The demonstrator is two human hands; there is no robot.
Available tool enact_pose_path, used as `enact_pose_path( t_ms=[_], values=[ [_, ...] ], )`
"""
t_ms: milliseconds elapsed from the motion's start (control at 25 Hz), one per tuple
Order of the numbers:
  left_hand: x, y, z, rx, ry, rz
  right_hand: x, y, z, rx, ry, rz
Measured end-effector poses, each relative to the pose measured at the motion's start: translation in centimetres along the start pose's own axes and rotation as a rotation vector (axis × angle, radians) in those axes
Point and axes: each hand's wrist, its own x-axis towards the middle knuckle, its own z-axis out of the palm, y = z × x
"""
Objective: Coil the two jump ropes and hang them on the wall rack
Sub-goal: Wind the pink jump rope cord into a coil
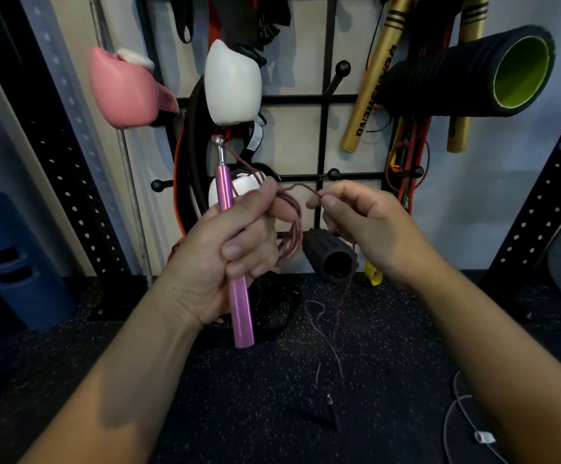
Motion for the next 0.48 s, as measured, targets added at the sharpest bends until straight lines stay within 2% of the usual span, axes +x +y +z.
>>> enact_pose_path(
  t_ms=[120, 240, 280, 360, 400, 440, 480],
  values=[
    [-0.2, 0.3, 0.5, 0.074, 0.128, 0.007, -0.1, -0.3, 0.3, 0.068, 0.075, 0.031],
    [-0.2, 0.5, 1.0, -0.091, 0.112, 0.061, -0.8, -0.3, 1.4, -0.013, 0.051, 0.099],
    [0.1, 0.4, 0.9, -0.198, 0.161, 0.095, -1.3, -0.3, 2.2, -0.052, -0.02, 0.131],
    [0.9, -0.2, 0.1, -0.348, 0.273, 0.175, -2.6, -0.5, 4.4, -0.092, -0.263, 0.183],
    [1.1, -0.6, -0.6, -0.298, 0.313, 0.21, -3.1, -0.9, 5.3, -0.103, -0.401, 0.209],
    [1.2, -0.9, -1.4, -0.126, 0.357, 0.226, -3.3, -1.3, 5.7, -0.115, -0.52, 0.233],
    [1.1, -1.0, -2.0, 0.164, 0.397, 0.214, -3.3, -1.7, 5.5, -0.13, -0.598, 0.246]
  ],
)
